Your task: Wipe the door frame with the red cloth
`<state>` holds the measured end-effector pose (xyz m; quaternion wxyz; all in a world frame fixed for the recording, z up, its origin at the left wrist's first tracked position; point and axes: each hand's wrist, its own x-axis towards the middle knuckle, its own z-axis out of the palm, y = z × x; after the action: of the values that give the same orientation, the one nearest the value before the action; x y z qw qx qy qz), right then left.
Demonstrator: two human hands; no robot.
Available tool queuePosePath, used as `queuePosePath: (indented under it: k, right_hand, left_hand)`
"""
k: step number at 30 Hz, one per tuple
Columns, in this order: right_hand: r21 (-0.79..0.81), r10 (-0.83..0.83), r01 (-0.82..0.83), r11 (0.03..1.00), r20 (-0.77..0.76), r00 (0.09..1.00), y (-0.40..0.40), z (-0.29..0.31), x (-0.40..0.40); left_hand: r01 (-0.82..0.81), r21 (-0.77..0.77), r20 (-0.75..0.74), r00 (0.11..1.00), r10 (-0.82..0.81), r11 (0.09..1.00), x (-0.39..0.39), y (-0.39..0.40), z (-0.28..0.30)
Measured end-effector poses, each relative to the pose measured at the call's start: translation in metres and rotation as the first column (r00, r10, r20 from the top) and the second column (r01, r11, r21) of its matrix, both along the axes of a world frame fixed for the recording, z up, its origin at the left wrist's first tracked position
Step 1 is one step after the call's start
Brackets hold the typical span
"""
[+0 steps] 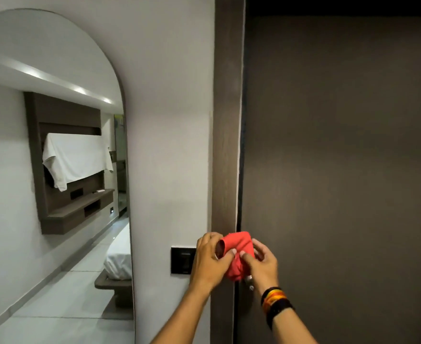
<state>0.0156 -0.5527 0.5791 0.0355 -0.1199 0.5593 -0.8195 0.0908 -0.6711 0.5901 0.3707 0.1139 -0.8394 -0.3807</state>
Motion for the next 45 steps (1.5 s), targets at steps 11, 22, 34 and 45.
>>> queuePosePath:
  k: [11, 22, 34, 45]
  right_hand:
    - [0.050, -0.050, 0.036, 0.998, 0.300, 0.953, 0.246, -0.084, -0.003]
    - [0.255, -0.478, 0.430, 0.866, 0.673, 0.564, 0.521, -0.302, 0.003]
    - [0.601, -0.698, 0.415, 0.683, 0.704, 0.128, 0.668, -0.535, 0.048]
    - [0.548, -0.634, 0.409, 0.730, 0.766, 0.106, 0.686, -0.646, 0.040]
  left_hand:
    - [0.274, 0.454, 0.162, 0.910, -0.381, 0.848, -0.039, 0.195, -0.086]
    - [0.245, 0.559, 0.559, 0.594, -0.579, 0.792, -0.089, 0.489, -0.299]
    - [0.157, 0.623, 0.722, 0.260, -0.641, 0.766, -0.046, 0.658, -0.533]
    - [0.160, 0.666, 0.733, 0.040, -0.679, 0.728, -0.054, 0.681, -0.639]
